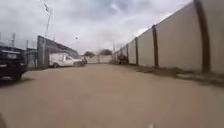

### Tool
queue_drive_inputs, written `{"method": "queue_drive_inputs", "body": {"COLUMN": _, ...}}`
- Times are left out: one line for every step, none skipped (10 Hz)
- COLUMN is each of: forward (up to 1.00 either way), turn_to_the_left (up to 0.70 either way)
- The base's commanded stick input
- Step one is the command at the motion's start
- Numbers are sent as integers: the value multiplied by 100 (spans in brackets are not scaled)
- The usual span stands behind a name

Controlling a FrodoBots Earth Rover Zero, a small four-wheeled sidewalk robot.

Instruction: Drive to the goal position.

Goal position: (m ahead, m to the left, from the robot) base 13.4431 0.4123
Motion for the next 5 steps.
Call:
{"method": "queue_drive_inputs", "body": {"forward": 100, "turn_to_the_left": 0}}
{"method": "queue_drive_inputs", "body": {"forward": 100, "turn_to_the_left": 0}}
{"method": "queue_drive_inputs", "body": {"forward": 100, "turn_to_the_left": 0}}
{"method": "queue_drive_inputs", "body": {"forward": 100, "turn_to_the_left": 0}}
{"method": "queue_drive_inputs", "body": {"forward": 100, "turn_to_the_left": 0}}
